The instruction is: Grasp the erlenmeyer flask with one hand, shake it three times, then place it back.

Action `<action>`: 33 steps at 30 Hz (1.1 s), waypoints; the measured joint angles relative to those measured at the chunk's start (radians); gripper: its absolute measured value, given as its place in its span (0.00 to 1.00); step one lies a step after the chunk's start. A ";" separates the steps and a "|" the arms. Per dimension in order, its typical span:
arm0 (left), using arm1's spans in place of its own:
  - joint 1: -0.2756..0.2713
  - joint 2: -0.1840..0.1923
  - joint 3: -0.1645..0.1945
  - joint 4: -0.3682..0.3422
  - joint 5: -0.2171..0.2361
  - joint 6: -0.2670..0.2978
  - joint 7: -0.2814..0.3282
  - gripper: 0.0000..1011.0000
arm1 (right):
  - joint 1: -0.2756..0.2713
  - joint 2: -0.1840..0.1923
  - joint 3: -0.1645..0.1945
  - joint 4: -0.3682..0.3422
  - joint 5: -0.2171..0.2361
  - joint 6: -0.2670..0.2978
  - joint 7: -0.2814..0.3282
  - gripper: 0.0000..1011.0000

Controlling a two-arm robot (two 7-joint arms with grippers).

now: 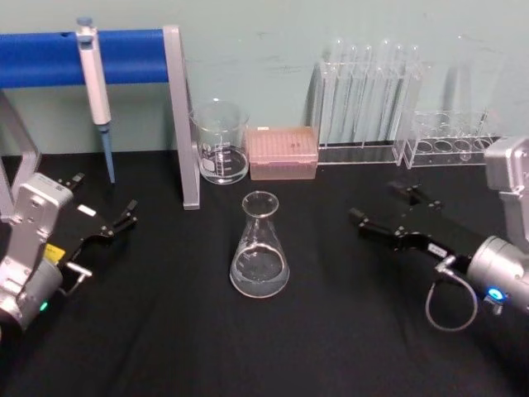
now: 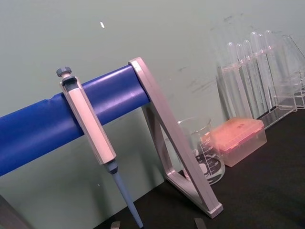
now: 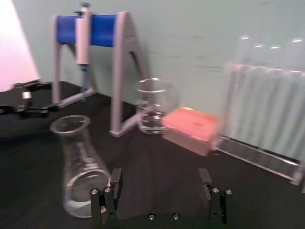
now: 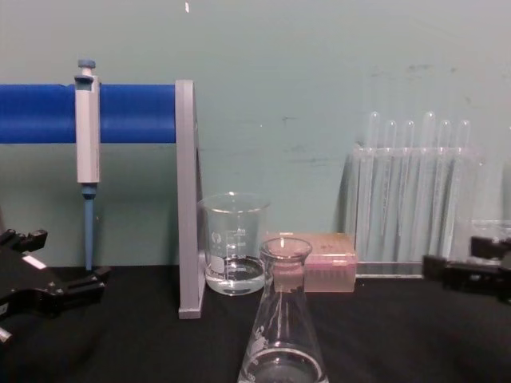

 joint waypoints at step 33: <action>0.000 0.000 0.000 0.000 0.000 0.000 0.000 0.99 | 0.196 -0.169 -0.180 0.167 -0.099 0.000 0.175 0.99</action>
